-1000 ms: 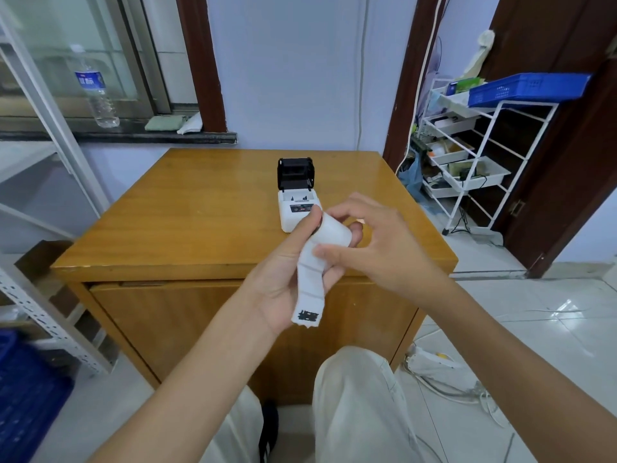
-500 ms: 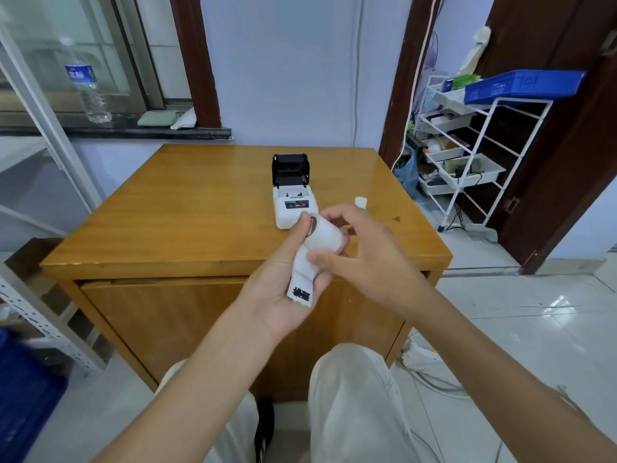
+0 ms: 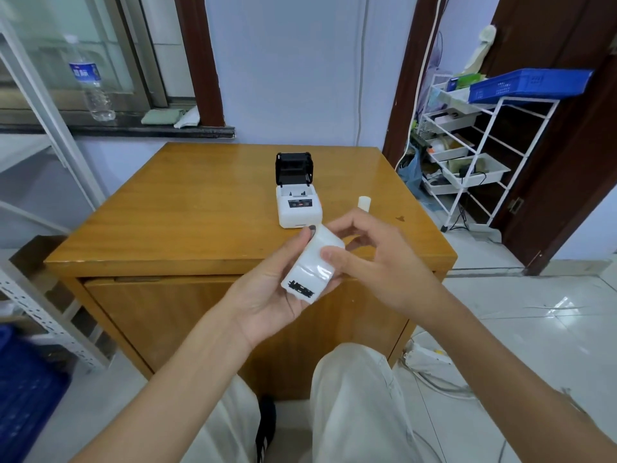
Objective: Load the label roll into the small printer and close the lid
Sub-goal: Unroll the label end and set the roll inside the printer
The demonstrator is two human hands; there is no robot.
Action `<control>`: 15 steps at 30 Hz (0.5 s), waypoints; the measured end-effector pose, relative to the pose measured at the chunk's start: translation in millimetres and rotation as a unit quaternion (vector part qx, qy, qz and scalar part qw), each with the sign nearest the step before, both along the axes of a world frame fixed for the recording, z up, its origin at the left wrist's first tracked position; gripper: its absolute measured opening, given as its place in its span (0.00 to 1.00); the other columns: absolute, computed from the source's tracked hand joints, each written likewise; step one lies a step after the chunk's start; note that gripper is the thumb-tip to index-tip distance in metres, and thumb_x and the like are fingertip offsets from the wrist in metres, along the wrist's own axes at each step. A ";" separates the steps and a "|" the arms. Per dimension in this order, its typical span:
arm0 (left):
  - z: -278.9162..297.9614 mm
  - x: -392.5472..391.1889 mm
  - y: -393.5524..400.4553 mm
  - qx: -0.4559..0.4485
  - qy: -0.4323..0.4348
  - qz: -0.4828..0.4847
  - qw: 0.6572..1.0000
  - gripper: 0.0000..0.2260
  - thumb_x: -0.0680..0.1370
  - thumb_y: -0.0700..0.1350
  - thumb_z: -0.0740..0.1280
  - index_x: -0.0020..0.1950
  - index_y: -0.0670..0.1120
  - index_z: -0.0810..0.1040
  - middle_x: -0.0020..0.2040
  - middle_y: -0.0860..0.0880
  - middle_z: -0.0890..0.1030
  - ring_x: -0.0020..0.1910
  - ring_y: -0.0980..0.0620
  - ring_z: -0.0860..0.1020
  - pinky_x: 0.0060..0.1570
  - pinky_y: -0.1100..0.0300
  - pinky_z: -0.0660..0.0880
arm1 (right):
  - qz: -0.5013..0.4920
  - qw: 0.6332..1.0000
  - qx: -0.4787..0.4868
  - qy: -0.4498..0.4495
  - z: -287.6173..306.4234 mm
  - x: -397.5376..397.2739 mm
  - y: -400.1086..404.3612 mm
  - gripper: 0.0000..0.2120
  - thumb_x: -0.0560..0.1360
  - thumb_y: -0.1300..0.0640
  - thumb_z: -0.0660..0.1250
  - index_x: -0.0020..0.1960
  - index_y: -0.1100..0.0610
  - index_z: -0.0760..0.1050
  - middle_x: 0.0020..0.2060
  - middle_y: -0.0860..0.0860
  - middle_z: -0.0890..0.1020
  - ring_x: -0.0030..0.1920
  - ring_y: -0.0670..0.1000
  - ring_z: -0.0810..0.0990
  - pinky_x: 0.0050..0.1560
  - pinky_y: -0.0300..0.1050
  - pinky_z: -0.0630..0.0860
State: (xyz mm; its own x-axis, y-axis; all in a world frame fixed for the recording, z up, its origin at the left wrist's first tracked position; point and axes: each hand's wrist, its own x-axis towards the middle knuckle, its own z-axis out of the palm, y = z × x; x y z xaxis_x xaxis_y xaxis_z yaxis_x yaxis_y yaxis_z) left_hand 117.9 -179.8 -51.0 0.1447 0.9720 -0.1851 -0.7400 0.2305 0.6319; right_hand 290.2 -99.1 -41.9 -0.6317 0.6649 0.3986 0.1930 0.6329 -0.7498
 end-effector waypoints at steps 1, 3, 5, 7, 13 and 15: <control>-0.8 4.8 -1.3 -0.012 -0.030 0.026 0.999 0.19 0.73 0.48 0.75 0.63 0.43 0.86 0.55 0.40 0.88 0.49 0.46 0.89 0.58 0.50 0.82 | -0.028 0.998 0.054 -0.014 -4.6 -2.8 -2.6 0.11 0.80 0.51 0.70 0.62 0.51 0.80 0.54 0.41 0.84 0.59 0.46 0.80 0.58 0.48 0.78; -4.6 12.5 -1.7 -0.023 -0.064 0.067 0.995 0.22 0.76 0.48 0.73 0.69 0.44 0.81 0.56 0.40 0.88 0.50 0.46 0.88 0.57 0.52 0.83 | -0.066 0.989 0.126 -0.032 -10.2 -7.1 -5.6 0.16 0.81 0.49 0.67 0.66 0.52 0.80 0.56 0.44 0.81 0.60 0.45 0.77 0.58 0.44 0.77; -6.8 18.2 -1.6 -0.025 -0.065 0.099 0.993 0.22 0.77 0.48 0.74 0.70 0.44 0.81 0.58 0.40 0.87 0.51 0.47 0.88 0.53 0.54 0.85 | -0.083 0.985 0.146 -0.032 -11.8 -9.0 -7.5 0.18 0.82 0.49 0.65 0.68 0.54 0.80 0.56 0.46 0.80 0.59 0.47 0.76 0.57 0.42 0.76; -7.6 23.7 -1.8 -0.028 -0.076 0.120 0.990 0.21 0.77 0.49 0.73 0.69 0.44 0.82 0.59 0.39 0.87 0.51 0.47 0.87 0.50 0.55 0.86 | -0.096 0.983 0.155 -0.033 -10.3 -9.5 -9.5 0.19 0.81 0.48 0.65 0.69 0.53 0.78 0.56 0.46 0.81 0.59 0.47 0.76 0.58 0.43 0.76; -4.9 28.8 -3.2 -0.039 -0.091 0.146 0.984 0.22 0.77 0.51 0.73 0.70 0.44 0.81 0.59 0.40 0.87 0.52 0.47 0.88 0.52 0.57 0.84 | -0.052 0.981 0.186 -0.033 -4.5 -1.0 -6.8 0.18 0.80 0.60 0.65 0.69 0.55 0.78 0.57 0.41 0.80 0.58 0.44 0.75 0.56 0.40 0.75; -3.4 27.2 -4.4 -0.036 -0.076 0.145 0.986 0.24 0.76 0.52 0.73 0.71 0.45 0.81 0.60 0.40 0.87 0.53 0.47 0.88 0.54 0.56 0.84 | -0.024 0.981 0.183 -0.054 -2.7 2.6 -3.6 0.22 0.78 0.61 0.66 0.72 0.54 0.76 0.58 0.38 0.77 0.59 0.40 0.72 0.57 0.35 0.71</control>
State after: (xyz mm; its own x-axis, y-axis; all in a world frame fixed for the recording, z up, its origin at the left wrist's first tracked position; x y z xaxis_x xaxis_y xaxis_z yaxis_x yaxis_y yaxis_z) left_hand 145.1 -184.3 -54.4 -0.1051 0.9620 -0.2519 -0.8664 0.0357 0.4980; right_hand 292.8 -102.7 -44.6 -0.6549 0.5194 0.5490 0.2948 0.8445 -0.4472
